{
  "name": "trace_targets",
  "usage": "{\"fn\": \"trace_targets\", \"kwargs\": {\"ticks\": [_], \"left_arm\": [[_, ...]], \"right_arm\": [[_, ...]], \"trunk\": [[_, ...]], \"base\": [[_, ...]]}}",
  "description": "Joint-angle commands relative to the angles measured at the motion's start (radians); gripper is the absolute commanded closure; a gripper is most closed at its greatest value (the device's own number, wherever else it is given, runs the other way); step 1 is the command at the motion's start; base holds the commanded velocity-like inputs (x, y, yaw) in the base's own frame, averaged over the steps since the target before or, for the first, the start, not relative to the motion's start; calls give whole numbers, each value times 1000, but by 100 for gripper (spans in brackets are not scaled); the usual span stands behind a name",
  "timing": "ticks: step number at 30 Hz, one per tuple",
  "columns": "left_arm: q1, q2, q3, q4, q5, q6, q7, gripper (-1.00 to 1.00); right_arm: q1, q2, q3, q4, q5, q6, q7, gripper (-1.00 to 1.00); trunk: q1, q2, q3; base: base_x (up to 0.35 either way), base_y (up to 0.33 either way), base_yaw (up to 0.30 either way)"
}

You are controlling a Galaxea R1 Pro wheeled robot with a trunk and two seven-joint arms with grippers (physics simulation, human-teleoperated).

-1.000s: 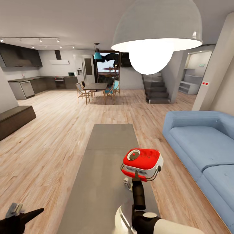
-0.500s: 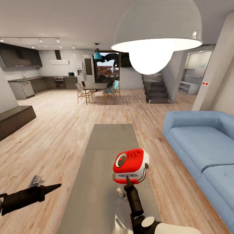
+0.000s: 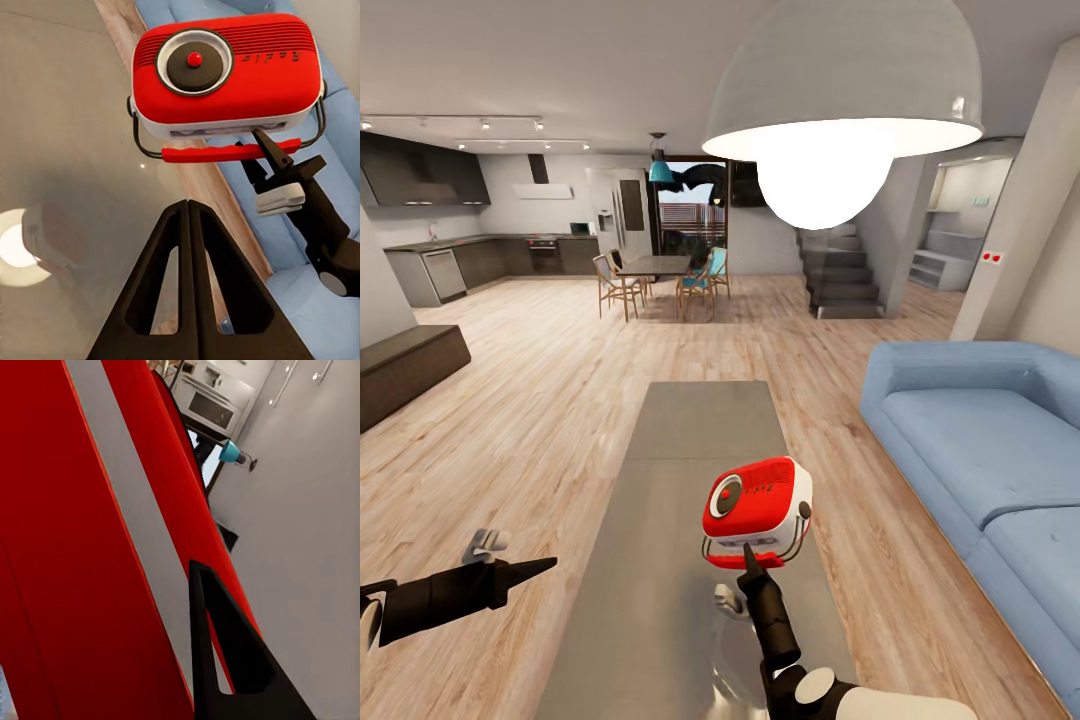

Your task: Turn on the radio receiver that's on the table in the living room.

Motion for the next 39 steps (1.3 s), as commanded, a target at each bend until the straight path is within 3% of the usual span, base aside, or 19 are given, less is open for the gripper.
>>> {"fn": "trace_targets", "kwargs": {"ticks": [1,11,18,25,39], "left_arm": [[0,0,0,0,0,0,0,100],[0,5,1,0,-1,2,1,100],[0,4,2,0,-3,2,1,100],[0,5,2,0,-5,2,1,100],[0,4,2,0,-5,4,1,100]], "right_arm": [[0,0,2,-1,2,3,-2,100],[0,0,1,-6,-57,-4,-2,100],[0,0,-1,-4,-56,-9,-3,100],[0,0,0,-2,-58,-92,-12,100],[0,0,2,-1,-55,-103,-14,100]], "trunk": [[0,0,0],[0,0,0],[0,0,0],[0,0,0],[0,0,0]], "base": [[0,0,0],[0,0,0],[0,0,0],[0,0,0],[0,0,0]]}}
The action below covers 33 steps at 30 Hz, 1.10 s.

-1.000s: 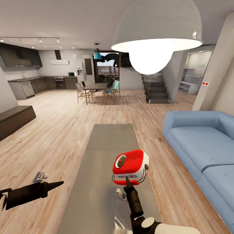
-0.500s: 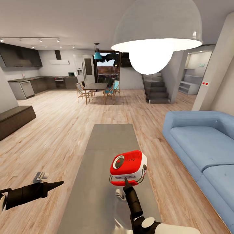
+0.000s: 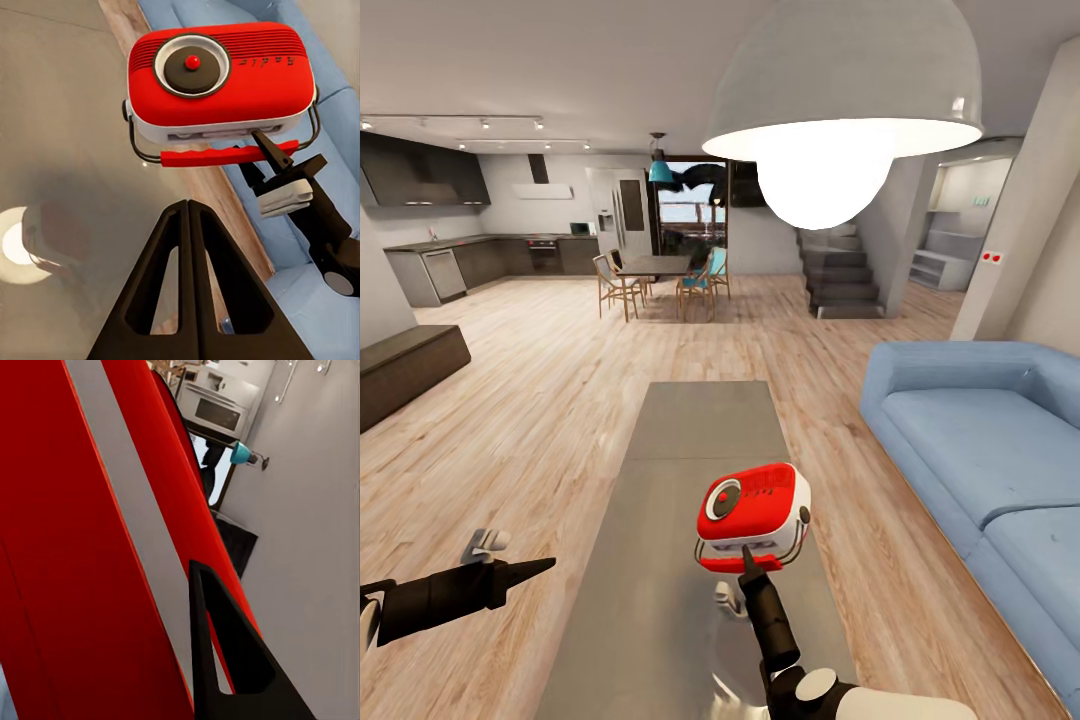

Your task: Turn on the radio receiver that's on the table in the living room.

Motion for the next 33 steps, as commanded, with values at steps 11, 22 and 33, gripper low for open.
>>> {"fn": "trace_targets", "kwargs": {"ticks": [11,22,33], "left_arm": [[0,0,0,0,-1,1,0,100],[0,1,0,0,-1,1,0,100],[0,1,0,0,-1,2,0,100]], "right_arm": [[0,0,0,0,-1,4,10,100],[0,0,22,-1,35,-2,7,100],[10,0,26,-4,38,-71,11,100]], "trunk": [[0,0,0],[0,0,0],[0,0,0]], "base": [[0,0,0],[0,0,0],[0,0,0]]}}
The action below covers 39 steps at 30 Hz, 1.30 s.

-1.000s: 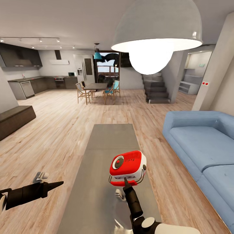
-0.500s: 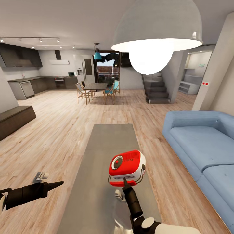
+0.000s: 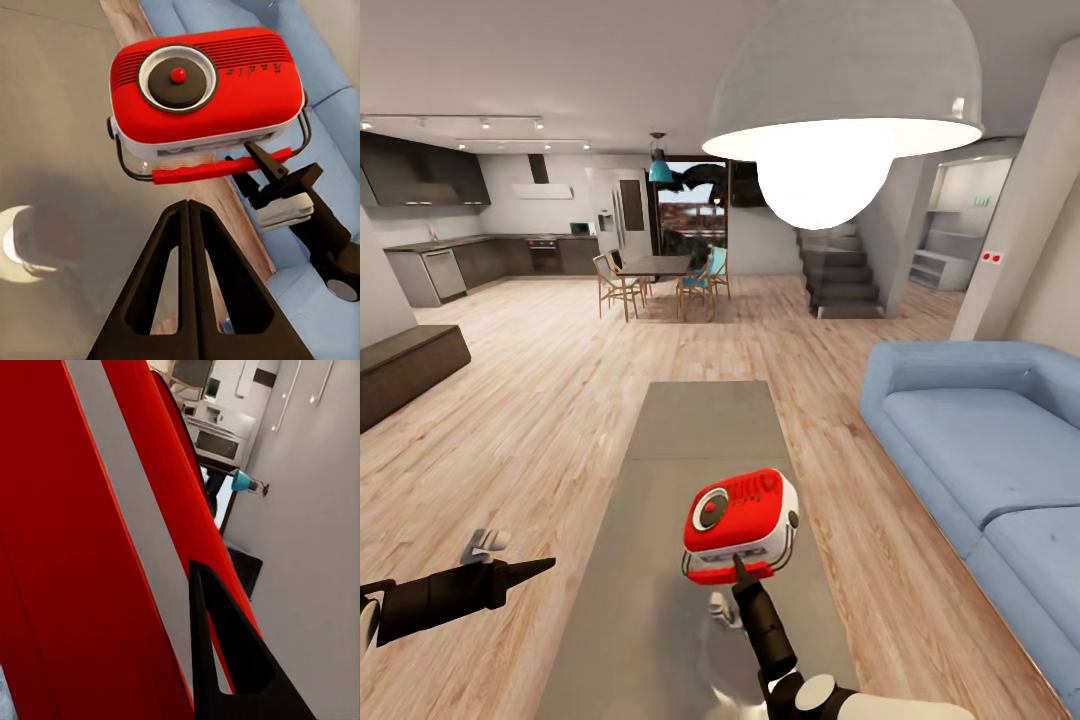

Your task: Turn on the radio receiver that's on the table in the living room.

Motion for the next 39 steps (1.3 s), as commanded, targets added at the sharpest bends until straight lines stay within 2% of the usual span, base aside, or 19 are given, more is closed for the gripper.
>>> {"fn": "trace_targets", "kwargs": {"ticks": [1,3,7,9,12,15,20,30,32,34,36,39], "left_arm": [[0,0,0,0,0,0,0,100],[0,0,0,0,0,0,0,100],[0,-2,0,0,1,0,-1,100],[-6,-3,0,0,1,-1,-1,100],[-26,-6,0,0,4,-1,-1,100],[-47,-7,0,0,6,-1,-2,100],[-93,-7,5,0,8,0,-2,100],[-127,-10,6,0,10,0,-2,100],[-134,-9,6,0,23,0,-2,100],[-140,-9,6,0,53,0,-2,100],[-146,-8,6,0,90,0,-1,100],[-154,-8,6,0,109,0,0,100]], "right_arm": [[2,0,2,0,4,-5,-3,100],[4,0,1,0,3,-28,-6,100],[5,0,0,2,-4,-23,-15,100],[5,0,0,4,-4,16,-16,100],[5,0,0,3,-1,130,-17,100],[5,0,0,3,-1,165,-5,100],[17,0,-2,4,-4,176,1,100],[62,0,0,4,-4,173,2,100],[63,0,0,4,-4,173,2,100],[64,0,0,3,-4,172,10,100],[64,0,0,3,-2,172,47,100],[65,0,0,3,-1,172,74,100]], "trunk": [[0,0,0],[0,0,0],[0,0,0],[0,0,0],[0,0,0],[0,0,0],[0,0,0],[0,0,0],[0,0,0],[0,0,0],[0,0,0],[0,0,0]], "base": [[0,0,0],[0,0,0],[0,0,0],[0,0,0],[0,0,0],[0,0,0],[0,0,0],[0,0,0],[0,0,0],[0,0,0],[0,0,0],[0,0,0]]}}
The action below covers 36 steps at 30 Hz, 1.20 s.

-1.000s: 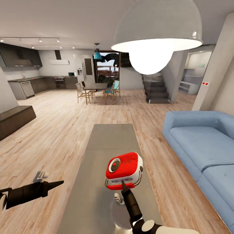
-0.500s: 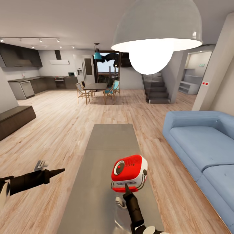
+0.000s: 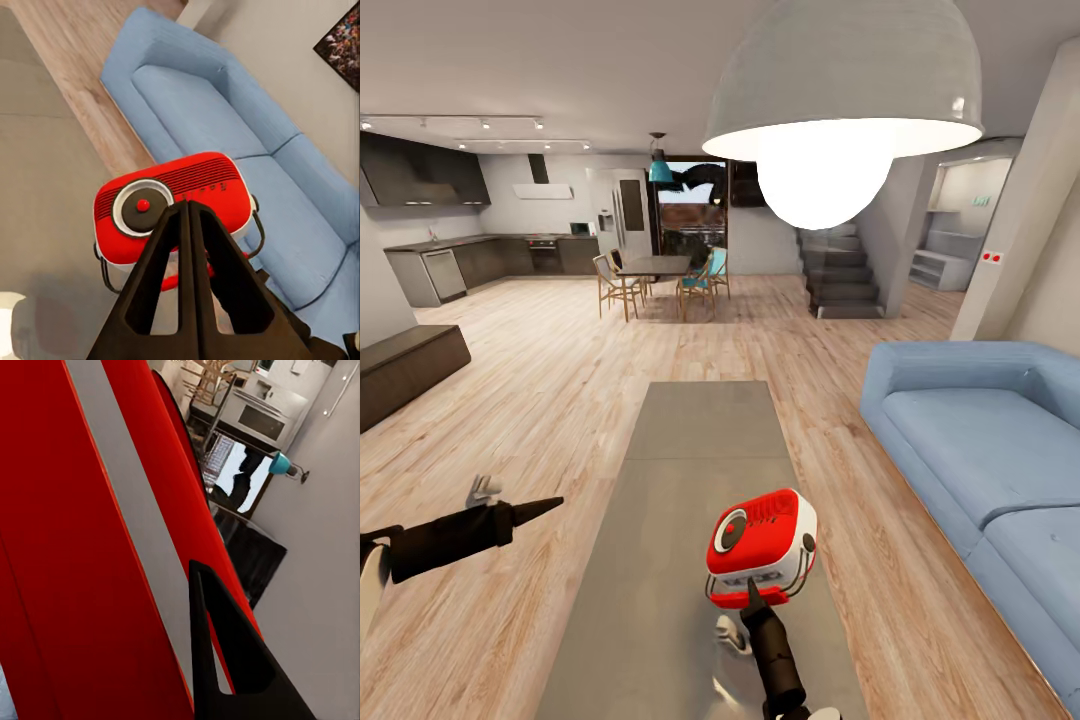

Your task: Turn on the radio receiver that's on the table in the living room.

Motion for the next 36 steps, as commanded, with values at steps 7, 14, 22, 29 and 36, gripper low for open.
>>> {"fn": "trace_targets", "kwargs": {"ticks": [7,14,22,29,36], "left_arm": [[-29,-1,5,0,5,4,14,100],[-53,-10,29,0,4,60,44,100],[-55,-11,121,3,0,66,48,100],[-54,-12,129,5,-2,66,50,100],[-55,-19,125,6,-5,64,51,100]], "right_arm": [[14,0,4,0,10,6,-7,100],[31,0,4,4,42,6,-138,100],[32,0,2,6,39,1,-196,100],[32,0,-5,9,37,-2,-227,100],[32,0,-30,9,36,-15,-280,100]], "trunk": [[0,0,0],[0,0,0],[0,0,0],[0,0,0],[0,0,0]], "base": [[0,0,0],[0,0,0],[0,0,0],[0,0,0],[0,0,0]]}}
